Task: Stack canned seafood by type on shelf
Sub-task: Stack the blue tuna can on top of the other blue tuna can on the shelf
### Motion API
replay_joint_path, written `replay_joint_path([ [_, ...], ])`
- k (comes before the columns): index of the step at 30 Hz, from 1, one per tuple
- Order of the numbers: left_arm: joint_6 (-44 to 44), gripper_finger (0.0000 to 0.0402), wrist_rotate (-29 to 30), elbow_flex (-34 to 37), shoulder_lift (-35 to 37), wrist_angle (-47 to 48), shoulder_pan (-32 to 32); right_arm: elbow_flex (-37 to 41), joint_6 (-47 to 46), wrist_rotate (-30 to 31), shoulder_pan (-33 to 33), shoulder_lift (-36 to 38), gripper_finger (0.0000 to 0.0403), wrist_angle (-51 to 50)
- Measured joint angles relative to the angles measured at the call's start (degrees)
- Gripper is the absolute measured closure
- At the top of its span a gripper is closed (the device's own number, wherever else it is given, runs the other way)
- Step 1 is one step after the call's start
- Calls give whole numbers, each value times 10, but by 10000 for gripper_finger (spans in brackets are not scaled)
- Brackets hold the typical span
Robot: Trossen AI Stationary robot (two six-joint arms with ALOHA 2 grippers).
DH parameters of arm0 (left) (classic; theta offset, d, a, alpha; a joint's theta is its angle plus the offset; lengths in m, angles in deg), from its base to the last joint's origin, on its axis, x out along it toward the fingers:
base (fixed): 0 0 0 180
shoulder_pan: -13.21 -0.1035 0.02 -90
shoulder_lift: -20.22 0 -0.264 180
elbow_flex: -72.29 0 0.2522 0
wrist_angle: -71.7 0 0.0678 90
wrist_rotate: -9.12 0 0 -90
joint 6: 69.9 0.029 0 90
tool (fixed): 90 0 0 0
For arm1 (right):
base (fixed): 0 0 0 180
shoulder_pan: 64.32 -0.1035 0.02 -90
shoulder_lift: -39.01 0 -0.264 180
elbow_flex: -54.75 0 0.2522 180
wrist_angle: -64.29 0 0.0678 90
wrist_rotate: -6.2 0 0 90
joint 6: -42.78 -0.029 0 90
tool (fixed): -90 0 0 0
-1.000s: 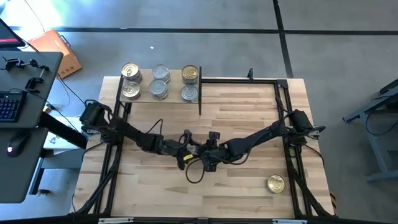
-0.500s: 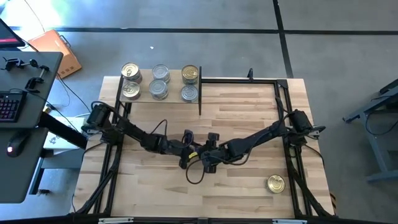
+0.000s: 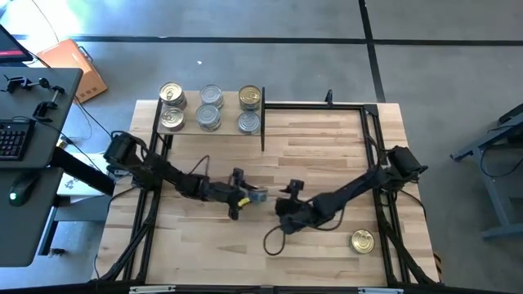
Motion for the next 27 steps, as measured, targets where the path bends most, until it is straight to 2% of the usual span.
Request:
replay_joint_path([
  [3,0,233,-39,42,22,-108,0,59,12,31,-12,2,100,114],
  [8,-1,233,-139,87,21,-283,-2,140,113,37,-15,2,100,398],
  [11,-1,233,-159,93,21,-333,0,153,201,39,-15,2,99,532],
  [13,0,233,-166,92,21,-347,0,151,256,39,-15,2,99,580],
  [17,0,233,-175,90,21,-372,1,116,323,34,-15,2,99,596],
  [22,0,233,-177,90,21,-373,3,70,329,33,-19,2,102,548],
  [27,0,233,-190,90,21,-374,3,37,308,38,-19,2,140,468],
])
